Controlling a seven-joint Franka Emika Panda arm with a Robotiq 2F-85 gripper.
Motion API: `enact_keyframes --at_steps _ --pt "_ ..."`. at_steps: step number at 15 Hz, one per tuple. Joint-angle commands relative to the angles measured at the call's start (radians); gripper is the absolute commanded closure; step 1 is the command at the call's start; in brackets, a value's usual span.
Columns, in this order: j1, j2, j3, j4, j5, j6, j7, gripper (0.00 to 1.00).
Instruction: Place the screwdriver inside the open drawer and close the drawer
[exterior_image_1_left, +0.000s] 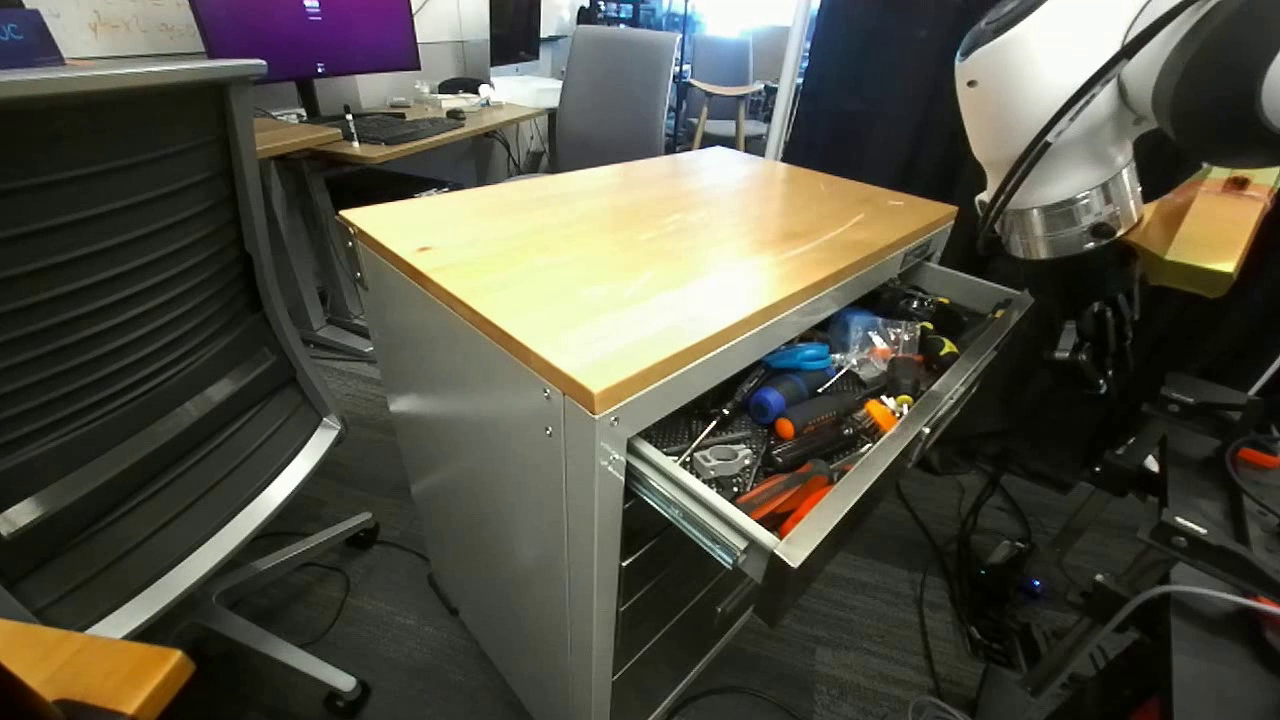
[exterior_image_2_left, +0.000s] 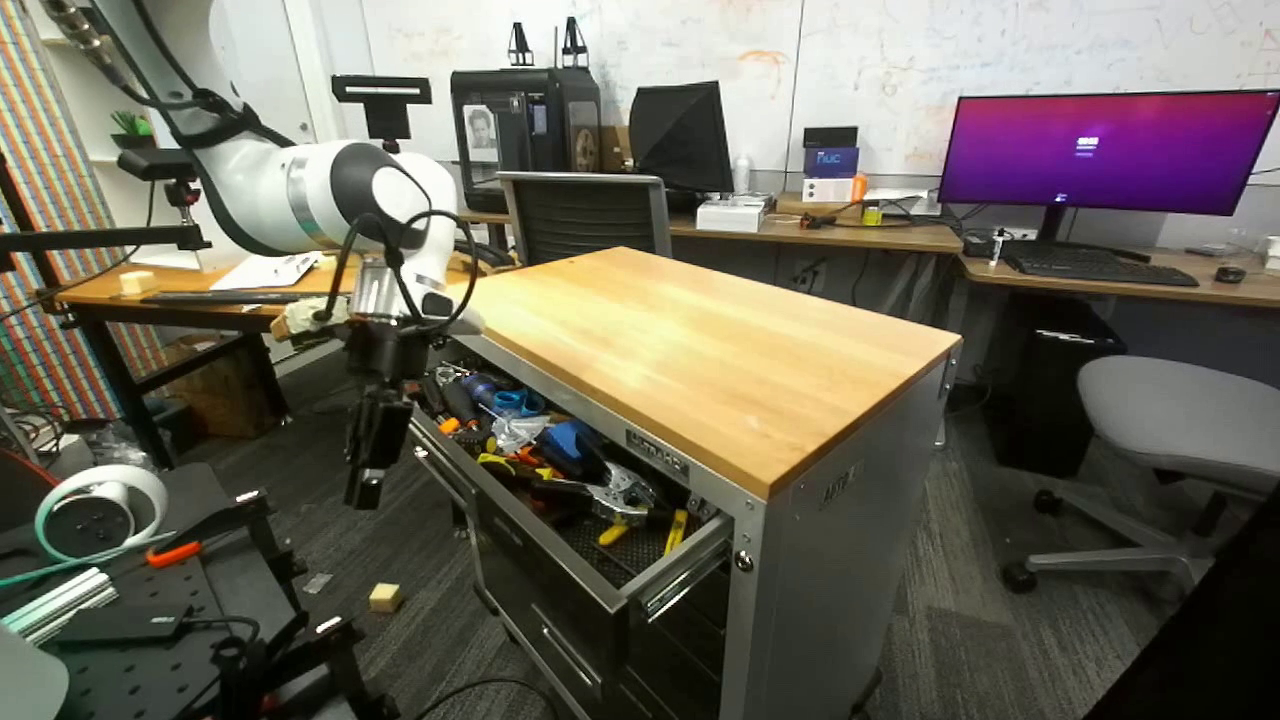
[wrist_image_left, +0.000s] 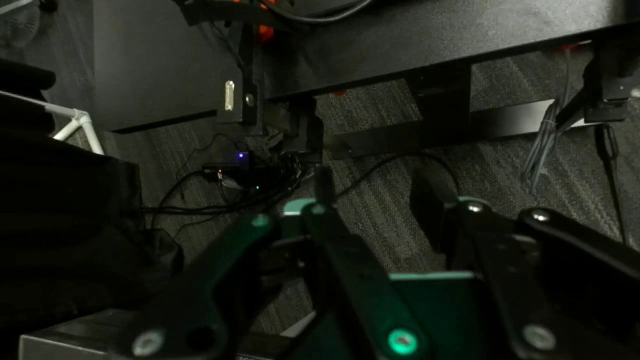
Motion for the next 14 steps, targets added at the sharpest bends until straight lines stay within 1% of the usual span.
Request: enact_keyframes --at_steps 1,2,3,8,10,12,13,14 --pt "0.024 0.072 0.013 0.045 -0.076 0.008 0.017 0.89" --pt "0.030 0.086 0.010 0.053 -0.097 0.022 0.030 0.95" --pt "0.038 0.102 0.006 0.065 -0.124 0.038 0.046 0.99" --pt "0.072 0.173 -0.002 0.142 -0.198 0.103 0.084 0.99" --pt "0.080 0.212 -0.006 0.183 -0.197 0.117 0.091 0.99" --pt "0.097 0.238 -0.016 0.221 -0.213 0.156 0.124 0.99" --pt "0.113 0.247 -0.024 0.226 -0.242 0.174 0.152 0.99" --pt "0.133 0.253 -0.037 0.231 -0.295 0.197 0.194 0.99"
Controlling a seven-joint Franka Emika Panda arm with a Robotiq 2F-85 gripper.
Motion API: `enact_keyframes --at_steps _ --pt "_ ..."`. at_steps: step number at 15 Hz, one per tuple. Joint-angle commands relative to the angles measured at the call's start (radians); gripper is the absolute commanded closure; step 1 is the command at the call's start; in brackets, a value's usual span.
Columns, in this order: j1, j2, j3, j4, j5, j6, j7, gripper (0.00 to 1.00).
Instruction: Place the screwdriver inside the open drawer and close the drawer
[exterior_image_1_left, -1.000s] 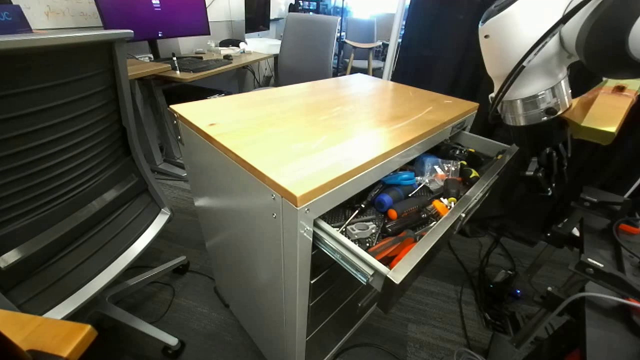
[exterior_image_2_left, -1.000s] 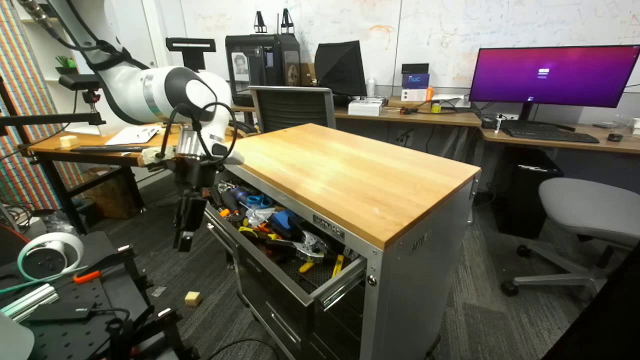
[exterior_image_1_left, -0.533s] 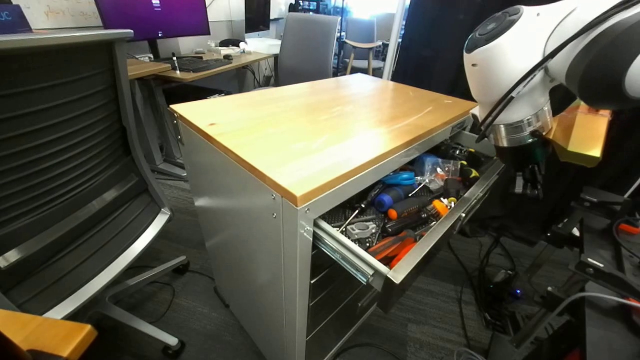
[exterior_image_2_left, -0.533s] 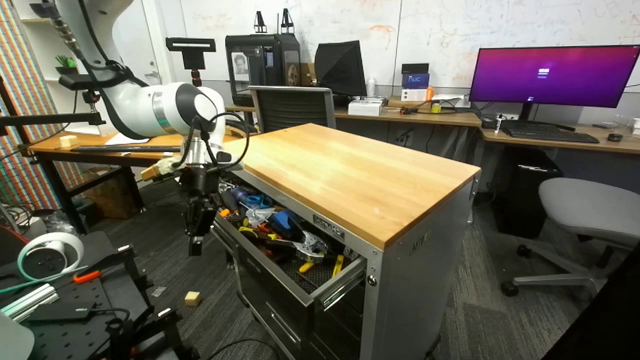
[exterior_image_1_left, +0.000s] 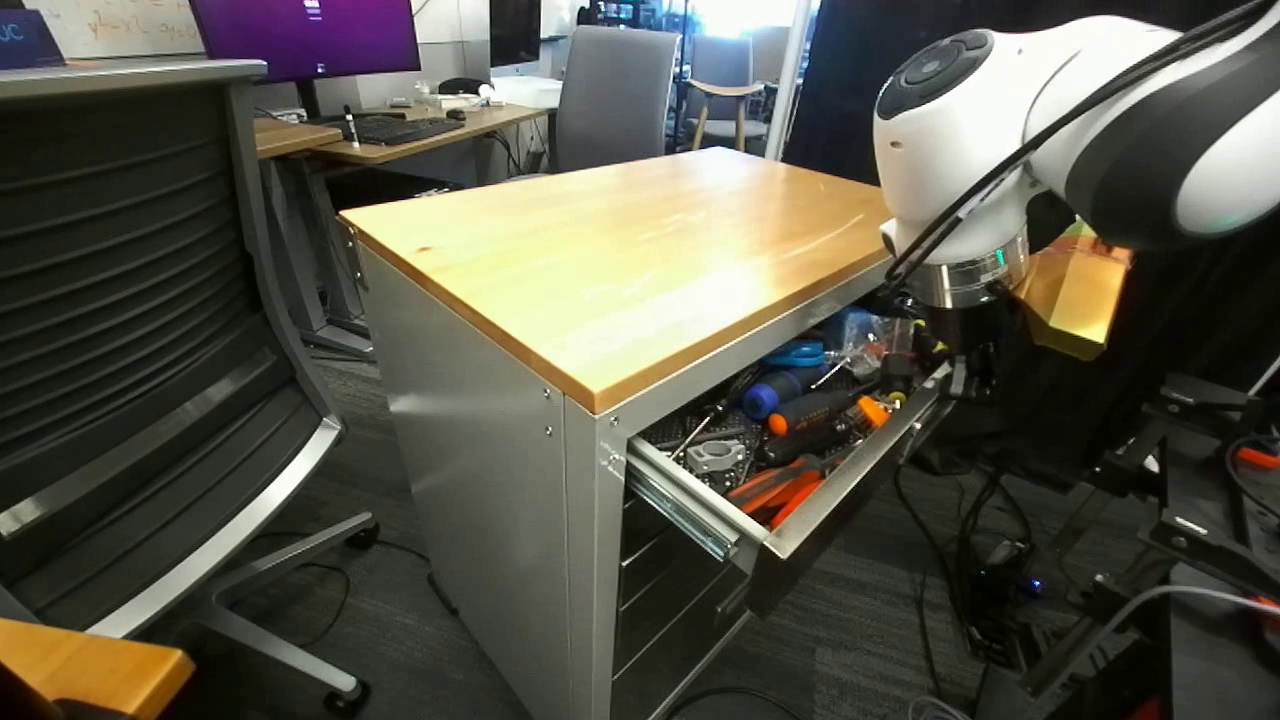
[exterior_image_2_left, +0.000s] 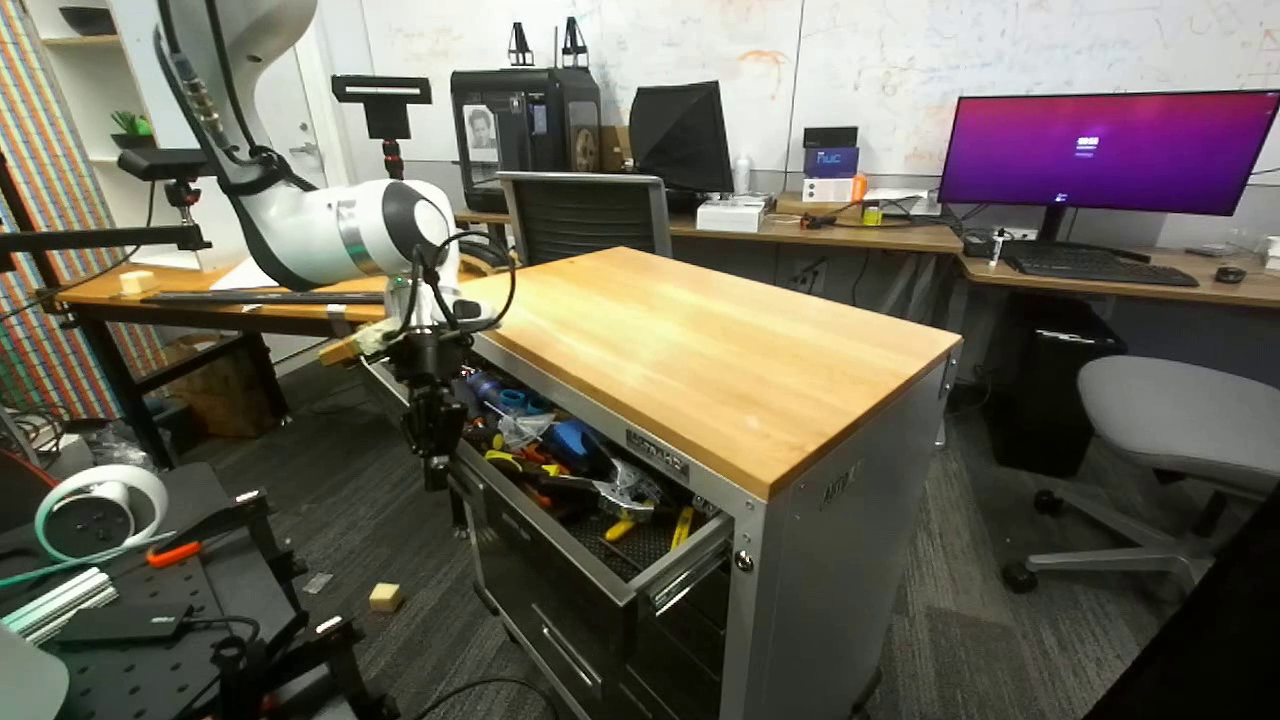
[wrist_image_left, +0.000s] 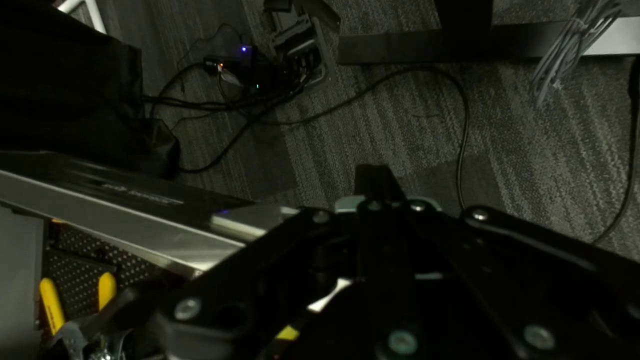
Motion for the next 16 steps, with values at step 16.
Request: enact_keyframes --at_steps 16 --pt "0.056 0.113 0.010 0.155 -0.976 0.148 0.821 0.99"
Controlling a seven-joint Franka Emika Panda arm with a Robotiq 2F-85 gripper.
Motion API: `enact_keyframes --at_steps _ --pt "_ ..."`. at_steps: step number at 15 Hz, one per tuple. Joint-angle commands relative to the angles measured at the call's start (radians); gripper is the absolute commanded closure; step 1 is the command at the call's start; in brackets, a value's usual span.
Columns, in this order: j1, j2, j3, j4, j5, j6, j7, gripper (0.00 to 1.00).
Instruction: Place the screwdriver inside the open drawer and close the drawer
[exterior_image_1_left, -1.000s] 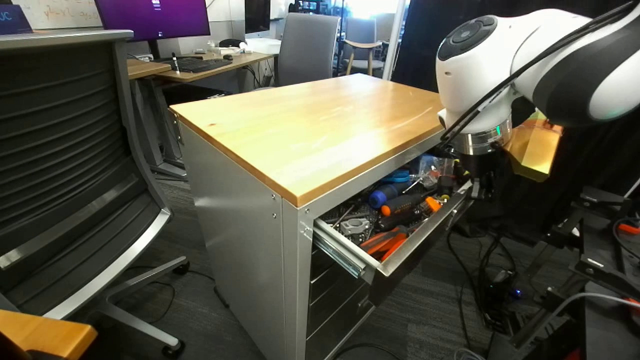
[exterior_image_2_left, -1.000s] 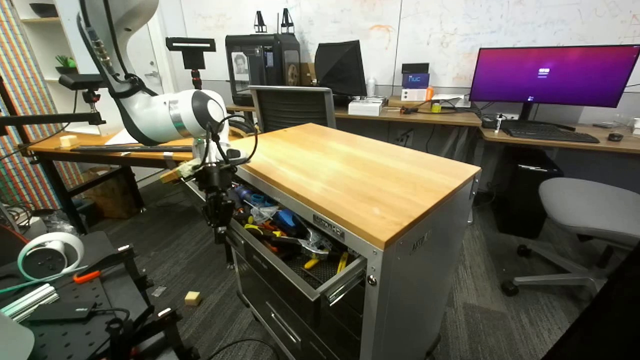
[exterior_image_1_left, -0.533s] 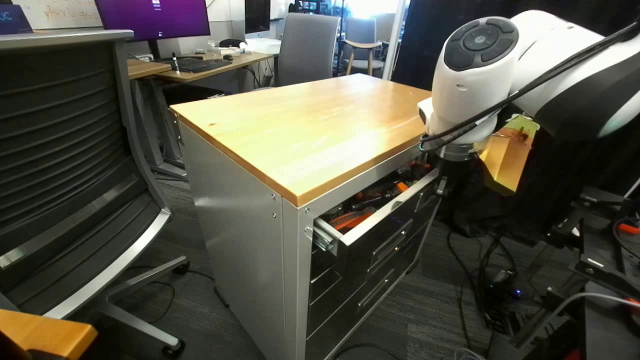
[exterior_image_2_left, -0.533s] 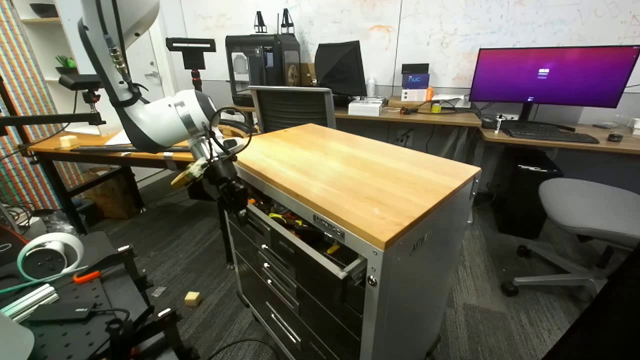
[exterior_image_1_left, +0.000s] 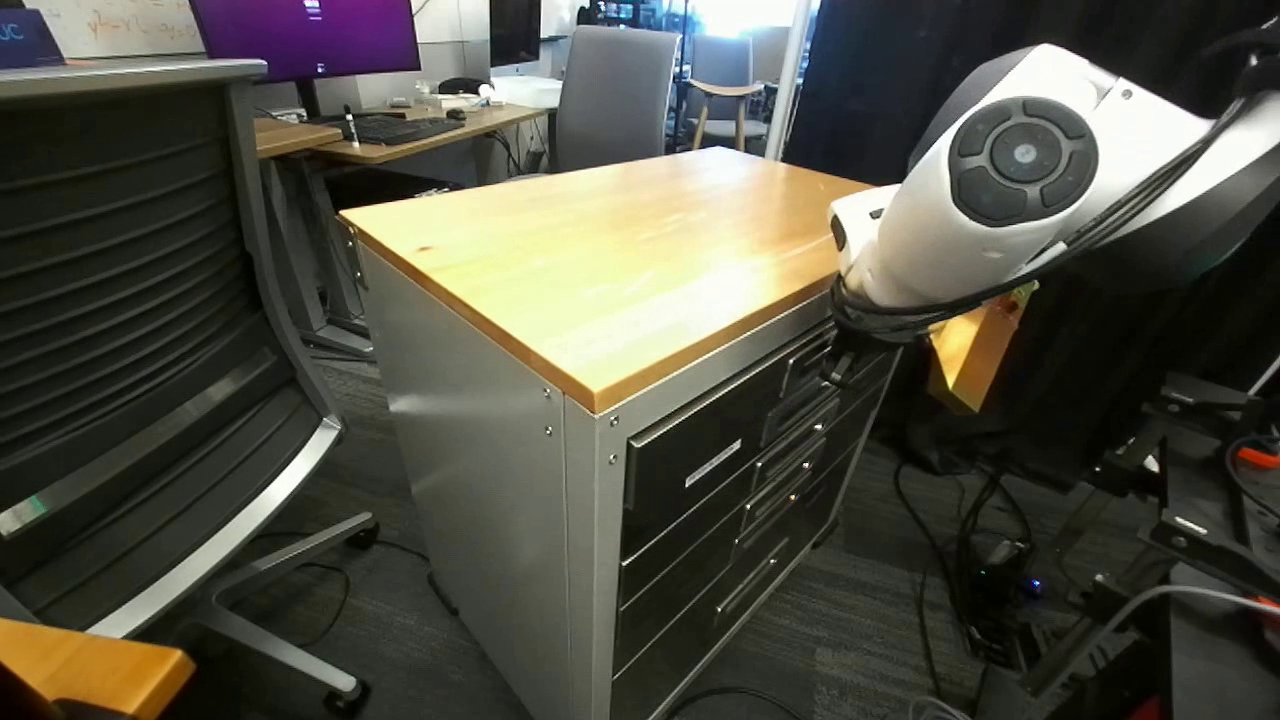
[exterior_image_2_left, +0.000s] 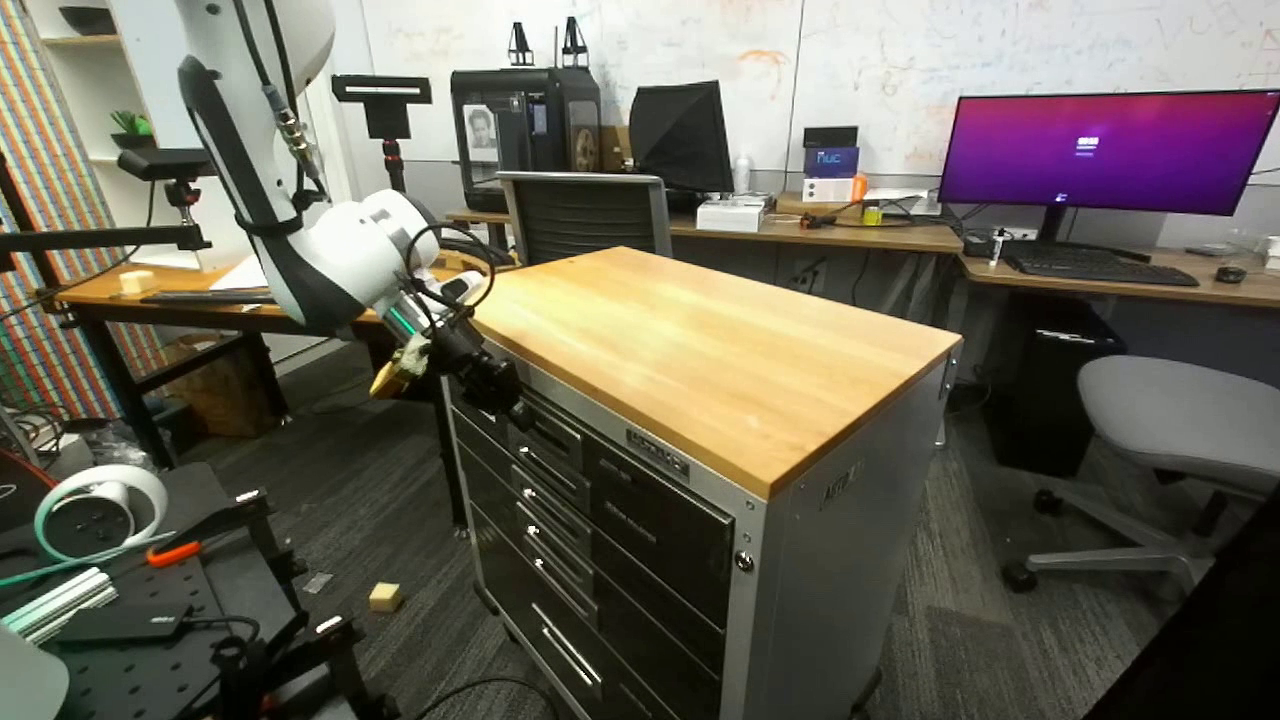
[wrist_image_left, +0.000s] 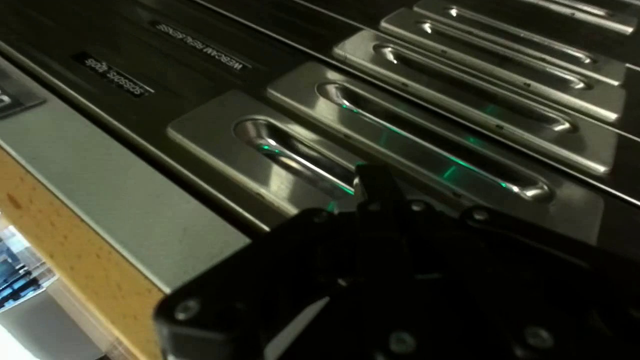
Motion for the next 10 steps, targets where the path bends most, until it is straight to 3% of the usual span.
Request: enact_keyframes --at_steps 1,4,5,7,9,10 --pt "-0.047 0.009 0.044 0.042 -0.149 -0.006 0.130 0.99" --pt "-0.083 0.006 0.074 0.036 -0.197 -0.012 0.184 0.98" --pt "-0.097 -0.006 0.086 0.023 -0.165 -0.018 0.153 0.72" --pt "-0.146 -0.063 0.116 -0.030 -0.043 0.010 0.042 0.68" --pt "-0.172 -0.132 0.120 -0.081 0.144 0.008 -0.107 0.52" --pt "-0.222 -0.158 0.154 -0.110 0.222 -0.021 -0.176 0.45"
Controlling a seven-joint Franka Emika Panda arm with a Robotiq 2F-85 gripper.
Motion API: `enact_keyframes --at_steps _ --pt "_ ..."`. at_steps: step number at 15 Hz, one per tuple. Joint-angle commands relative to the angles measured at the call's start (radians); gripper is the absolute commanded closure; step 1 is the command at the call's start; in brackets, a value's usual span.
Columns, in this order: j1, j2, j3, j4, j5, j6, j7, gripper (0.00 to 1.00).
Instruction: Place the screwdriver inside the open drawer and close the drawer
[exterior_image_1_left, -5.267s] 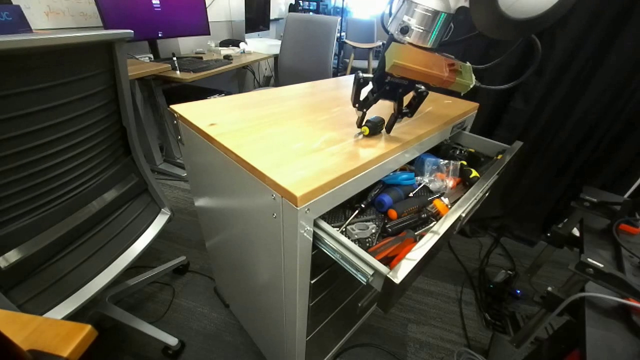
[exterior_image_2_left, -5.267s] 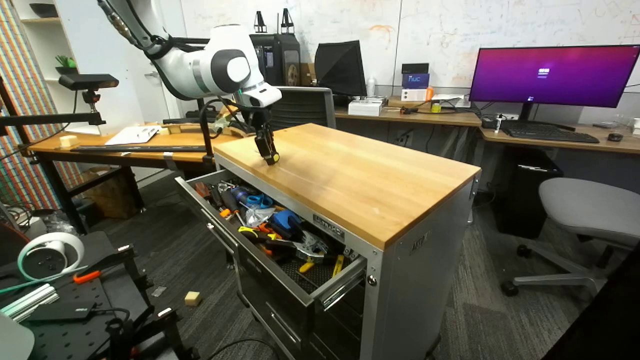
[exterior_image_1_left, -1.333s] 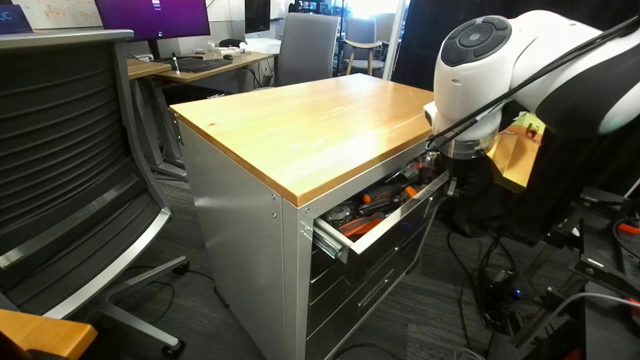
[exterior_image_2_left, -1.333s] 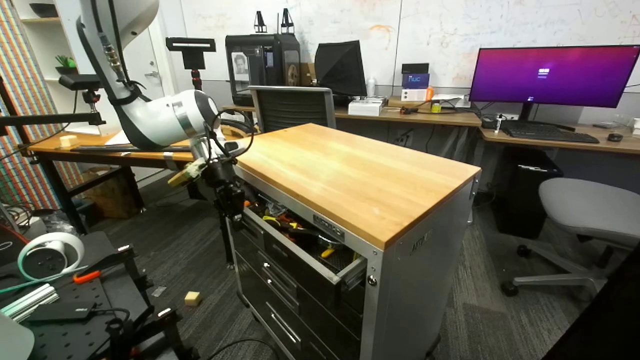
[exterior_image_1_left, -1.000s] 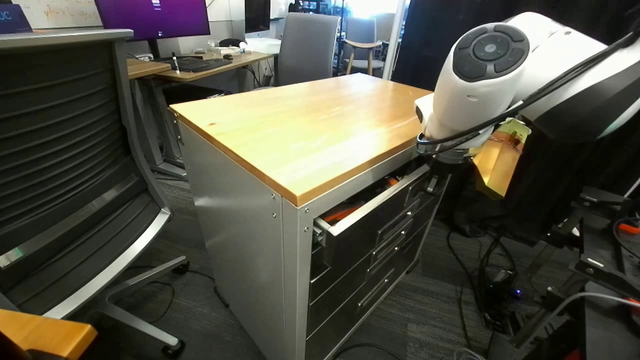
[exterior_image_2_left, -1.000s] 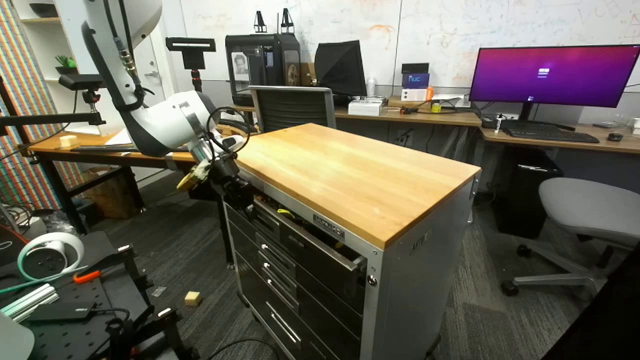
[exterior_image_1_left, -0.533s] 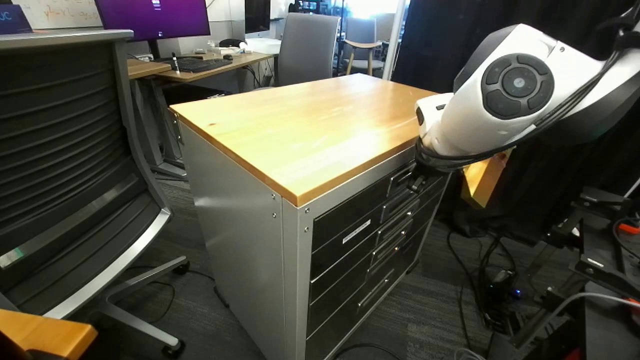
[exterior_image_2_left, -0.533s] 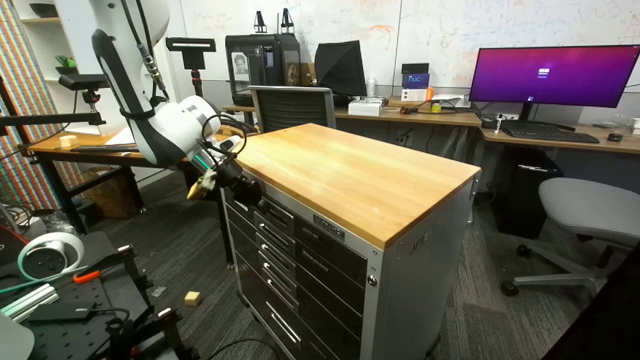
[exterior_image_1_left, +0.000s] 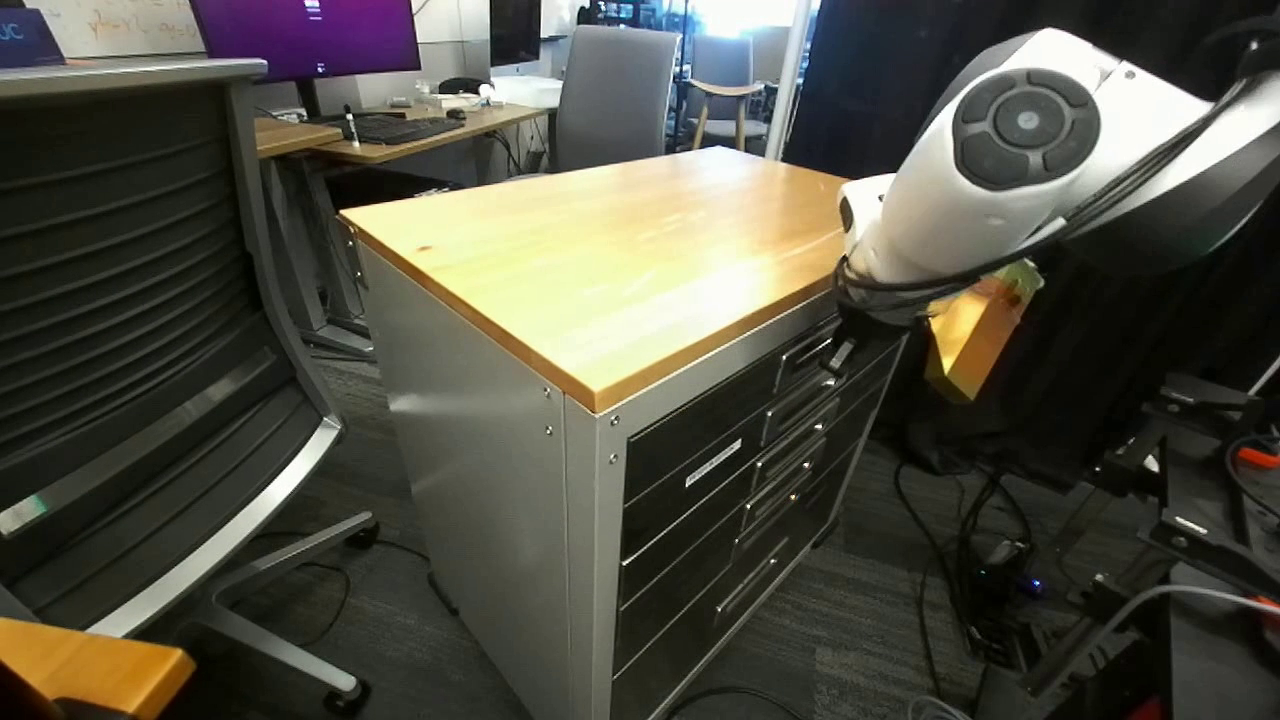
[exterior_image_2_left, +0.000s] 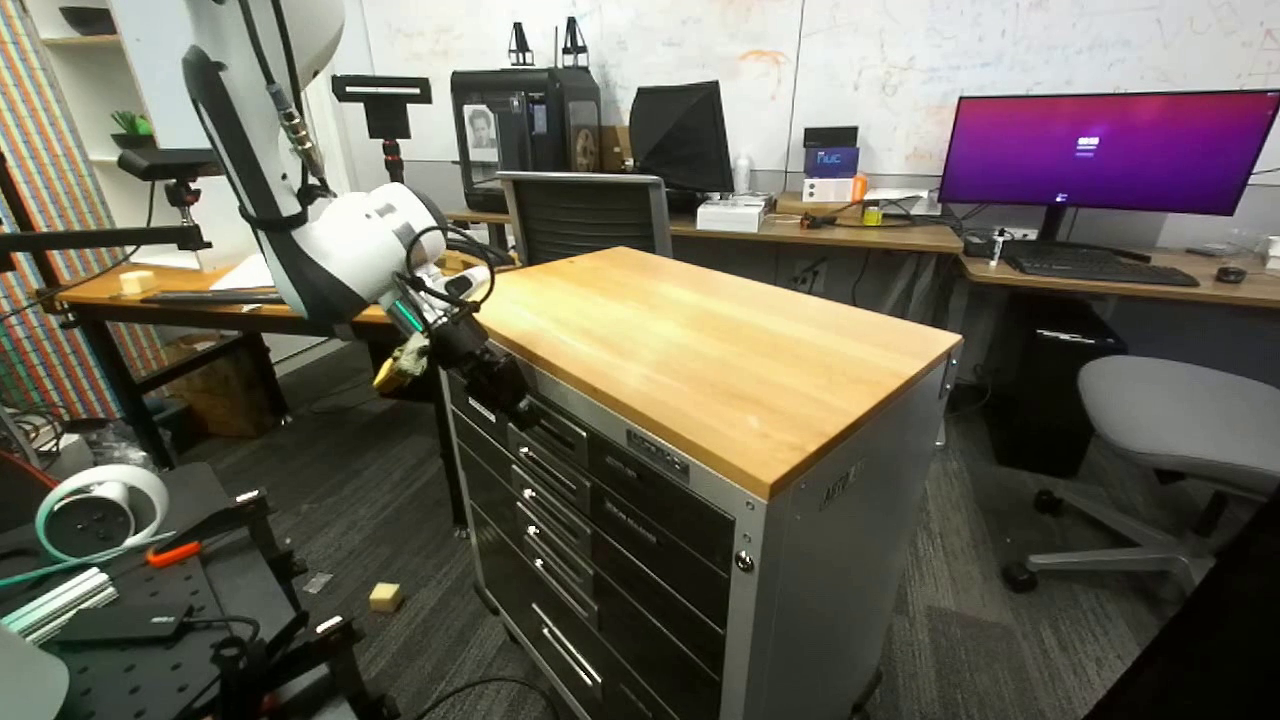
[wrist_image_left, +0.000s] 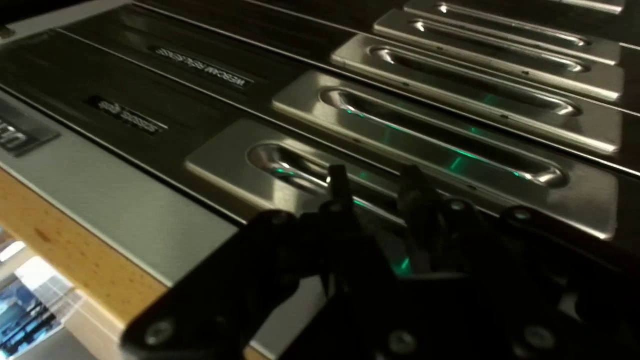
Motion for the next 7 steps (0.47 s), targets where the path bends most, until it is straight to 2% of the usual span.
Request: enact_keyframes --at_steps 1,3,4,5,7 --pt "-0.144 -0.179 0.093 -0.123 0.282 -0.046 -0.272 0.38" --pt "-0.238 -0.251 0.169 -0.153 0.451 -0.096 -0.416 0.23" --pt "-0.105 -0.141 0.046 -0.086 0.351 -0.047 -0.307 0.14" --pt "-0.119 -0.170 0.049 -0.099 0.375 -0.051 -0.341 0.32" --pt "-0.103 -0.168 0.030 -0.100 0.372 -0.050 -0.338 0.17"
